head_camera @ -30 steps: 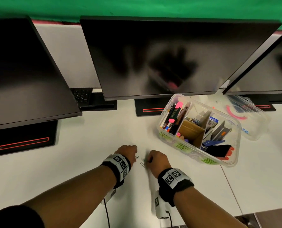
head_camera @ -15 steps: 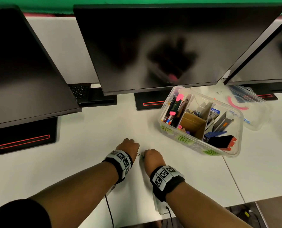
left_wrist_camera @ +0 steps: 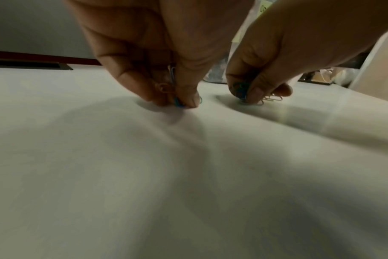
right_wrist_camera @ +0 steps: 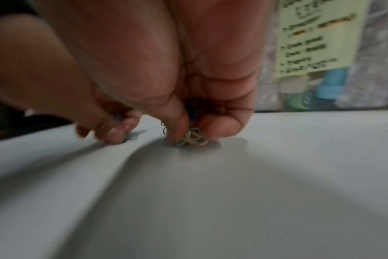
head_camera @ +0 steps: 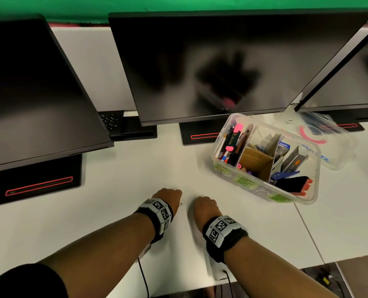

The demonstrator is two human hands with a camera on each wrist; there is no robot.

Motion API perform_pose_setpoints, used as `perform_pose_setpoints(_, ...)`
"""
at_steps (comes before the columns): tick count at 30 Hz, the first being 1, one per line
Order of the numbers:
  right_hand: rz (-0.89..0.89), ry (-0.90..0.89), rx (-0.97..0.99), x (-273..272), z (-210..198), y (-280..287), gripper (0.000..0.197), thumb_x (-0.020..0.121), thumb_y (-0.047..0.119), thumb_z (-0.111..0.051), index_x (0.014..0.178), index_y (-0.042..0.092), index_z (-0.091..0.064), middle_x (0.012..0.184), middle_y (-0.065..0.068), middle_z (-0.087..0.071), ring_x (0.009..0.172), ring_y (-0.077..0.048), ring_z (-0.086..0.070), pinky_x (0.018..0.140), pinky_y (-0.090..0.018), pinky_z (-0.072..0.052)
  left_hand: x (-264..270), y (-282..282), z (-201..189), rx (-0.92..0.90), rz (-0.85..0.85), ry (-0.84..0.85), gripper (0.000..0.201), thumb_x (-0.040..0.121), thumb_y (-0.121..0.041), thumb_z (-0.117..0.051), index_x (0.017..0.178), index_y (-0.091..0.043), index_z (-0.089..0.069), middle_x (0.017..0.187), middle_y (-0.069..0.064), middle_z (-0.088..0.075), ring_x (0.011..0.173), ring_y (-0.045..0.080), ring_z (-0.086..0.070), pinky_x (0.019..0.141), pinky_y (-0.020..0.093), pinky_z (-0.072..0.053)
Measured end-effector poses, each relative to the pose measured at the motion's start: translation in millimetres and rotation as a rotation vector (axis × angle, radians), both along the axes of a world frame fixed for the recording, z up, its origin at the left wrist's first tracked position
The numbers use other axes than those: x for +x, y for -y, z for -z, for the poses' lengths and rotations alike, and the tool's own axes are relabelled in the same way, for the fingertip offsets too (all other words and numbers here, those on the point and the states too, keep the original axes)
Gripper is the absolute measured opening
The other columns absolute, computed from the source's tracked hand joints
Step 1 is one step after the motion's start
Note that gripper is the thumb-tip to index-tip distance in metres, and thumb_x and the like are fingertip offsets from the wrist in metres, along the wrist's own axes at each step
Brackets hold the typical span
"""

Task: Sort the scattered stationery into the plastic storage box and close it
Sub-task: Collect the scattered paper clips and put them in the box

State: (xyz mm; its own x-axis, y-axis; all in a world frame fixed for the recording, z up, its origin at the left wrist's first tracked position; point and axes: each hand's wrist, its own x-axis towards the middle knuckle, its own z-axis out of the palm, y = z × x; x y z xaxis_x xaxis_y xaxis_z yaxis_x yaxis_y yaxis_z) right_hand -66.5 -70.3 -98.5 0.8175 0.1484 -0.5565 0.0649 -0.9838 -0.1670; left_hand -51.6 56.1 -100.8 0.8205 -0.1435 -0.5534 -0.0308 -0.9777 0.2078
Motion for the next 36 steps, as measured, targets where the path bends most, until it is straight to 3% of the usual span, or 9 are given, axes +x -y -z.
perform_pose_setpoints(3, 0.080, 0.040, 0.089, 12, -24, 14, 0.030, 0.096, 0.009, -0.036, 0.123, -0.001, -0.047, 0.128, -0.019, -0.051, 0.119, -0.033, -0.051, 0.097, -0.034, -0.041, 11, 1, -26, -0.142, -0.141, -0.002, 0.016, 0.094, -0.016, -0.051, 0.106, -0.008, -0.059, 0.118, 0.011, -0.062, 0.110, 0.028, -0.059, 0.091, 0.032, -0.046)
perform_pose_setpoints(7, 0.183, 0.230, 0.250, 40, -87, 41, 0.026, 0.094, 0.009, -0.044, 0.114, -0.002, -0.055, 0.118, -0.019, -0.061, 0.109, -0.032, -0.058, 0.087, -0.031, -0.044, 42, 20, -76, -0.510, -0.377, 0.131, 0.027, 0.087, -0.015, -0.062, 0.065, -0.025, -0.050, 0.080, 0.004, -0.063, 0.073, 0.024, -0.066, 0.062, 0.025, -0.049)
perform_pose_setpoints(16, 0.368, 0.247, 0.153, 125, -153, 134, 0.029, 0.094, 0.012, -0.046, 0.109, -0.008, -0.061, 0.119, -0.025, -0.061, 0.112, -0.036, -0.056, 0.091, -0.034, -0.046, 106, 119, -127, -0.725, -0.319, 0.219, 0.016, 0.087, 0.002, -0.055, 0.094, -0.005, -0.068, 0.060, -0.003, -0.053, 0.048, 0.008, -0.050, 0.041, 0.008, -0.043)
perform_pose_setpoints(20, 0.384, 0.155, 0.174, 145, -156, 151, 0.026, 0.097, 0.012, -0.041, 0.098, -0.003, -0.063, 0.121, -0.022, -0.058, 0.111, -0.034, -0.056, 0.089, -0.033, -0.047, 136, 149, -119, -0.645, -0.306, 0.294, 0.008, 0.083, -0.005, -0.064, 0.084, -0.008, -0.071, 0.089, 0.006, -0.064, 0.061, 0.018, -0.059, 0.062, 0.021, -0.054)
perform_pose_setpoints(23, 0.467, 0.072, 0.373, 161, -150, 173, 0.013, 0.092, 0.005, -0.050, 0.101, 0.009, -0.058, 0.100, -0.011, -0.049, 0.077, -0.022, -0.050, 0.055, -0.020, -0.042, 156, 173, -122, -0.453, -0.213, 0.341, 0.007, 0.080, -0.015, -0.070, 0.084, -0.012, -0.074, 0.104, 0.002, -0.066, 0.090, 0.022, -0.065, 0.078, 0.022, -0.049)
perform_pose_setpoints(25, 0.503, 0.051, 0.446, 167, -145, 179, 0.026, 0.091, 0.003, -0.051, 0.116, 0.005, -0.057, 0.098, -0.007, -0.046, 0.078, -0.020, -0.048, 0.051, -0.017, -0.037, 164, 179, -122, -0.346, -0.172, 0.335, 0.010, 0.080, -0.021, -0.071, 0.087, -0.015, -0.074, 0.104, -0.001, -0.069, 0.095, 0.019, -0.064, 0.080, 0.021, -0.046)
perform_pose_setpoints(27, 0.487, 0.036, 0.416, 175, -142, 182, 0.031, 0.092, 0.005, -0.050, 0.121, -0.003, -0.056, 0.099, -0.011, -0.049, 0.088, -0.022, -0.051, 0.058, -0.019, -0.044, 170, 188, -123, -0.292, -0.181, 0.292, 0.008, 0.080, -0.021, -0.071, 0.088, -0.019, -0.073, 0.098, -0.003, -0.070, 0.088, 0.017, -0.062, 0.079, 0.021, -0.046)
perform_pose_setpoints(31, 0.446, 0.052, 0.241, 186, -129, 185, 0.030, 0.094, 0.020, -0.053, 0.069, 0.002, -0.052, 0.092, -0.016, -0.059, 0.094, -0.027, -0.055, 0.086, -0.033, -0.048, 176, 199, -125, -0.269, -0.178, 0.197, 0.024, 0.084, -0.014, -0.067, 0.108, -0.015, -0.068, 0.111, 0.004, -0.068, 0.104, 0.022, -0.063, 0.095, 0.027, -0.049)
perform_pose_setpoints(36, 0.301, 0.070, 0.187, 199, -115, 192, 0.029, 0.092, 0.011, -0.053, 0.118, 0.000, -0.060, 0.120, -0.015, -0.062, 0.090, -0.025, -0.054, 0.089, -0.031, -0.049, 179, 198, -132, -0.210, -0.125, 0.234, 0.035, 0.091, -0.007, -0.049, 0.123, -0.017, -0.061, 0.127, 0.005, -0.061, 0.118, 0.022, -0.057, 0.103, 0.032, -0.045)
